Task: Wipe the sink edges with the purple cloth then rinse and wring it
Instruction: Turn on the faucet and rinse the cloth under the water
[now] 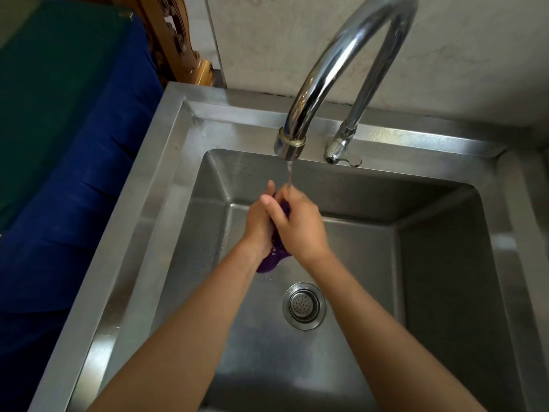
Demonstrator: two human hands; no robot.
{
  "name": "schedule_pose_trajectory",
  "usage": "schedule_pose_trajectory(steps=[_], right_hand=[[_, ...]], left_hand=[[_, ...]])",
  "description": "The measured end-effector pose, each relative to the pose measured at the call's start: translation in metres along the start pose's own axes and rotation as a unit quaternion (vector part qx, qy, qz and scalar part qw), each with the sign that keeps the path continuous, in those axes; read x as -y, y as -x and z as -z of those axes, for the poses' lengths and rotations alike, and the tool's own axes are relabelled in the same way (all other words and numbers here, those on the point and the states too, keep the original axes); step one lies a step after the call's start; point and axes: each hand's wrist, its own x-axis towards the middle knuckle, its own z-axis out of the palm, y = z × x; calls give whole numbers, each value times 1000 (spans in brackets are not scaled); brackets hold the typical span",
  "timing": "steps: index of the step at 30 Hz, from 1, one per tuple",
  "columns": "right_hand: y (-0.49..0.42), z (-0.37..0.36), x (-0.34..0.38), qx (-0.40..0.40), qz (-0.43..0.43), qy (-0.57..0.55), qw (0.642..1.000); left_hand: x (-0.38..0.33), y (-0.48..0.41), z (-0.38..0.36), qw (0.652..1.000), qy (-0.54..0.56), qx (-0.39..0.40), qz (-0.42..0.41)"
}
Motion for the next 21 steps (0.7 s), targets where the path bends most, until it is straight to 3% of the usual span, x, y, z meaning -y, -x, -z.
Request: schedule_pose_trajectory(steps=[3, 7, 11, 15, 21], right_hand=[[-11, -4, 10, -48, -12, 88, 995], [-36, -2, -4, -57, -64, 62, 994], [-40, 4, -19, -67, -132, 43, 988], [-13, 6, -18, -53, -69, 61, 994], [-15, -6, 9, -58, -29, 95, 993]], left_hand=[[7, 8, -9, 1000, -14, -7, -2], [12, 10, -13, 998, -20, -51, 38], [3, 9, -10, 993, -42, -113, 2], [-5, -6, -3, 988, -29, -154, -5], [-6, -5, -8, 995, 62, -63, 51]])
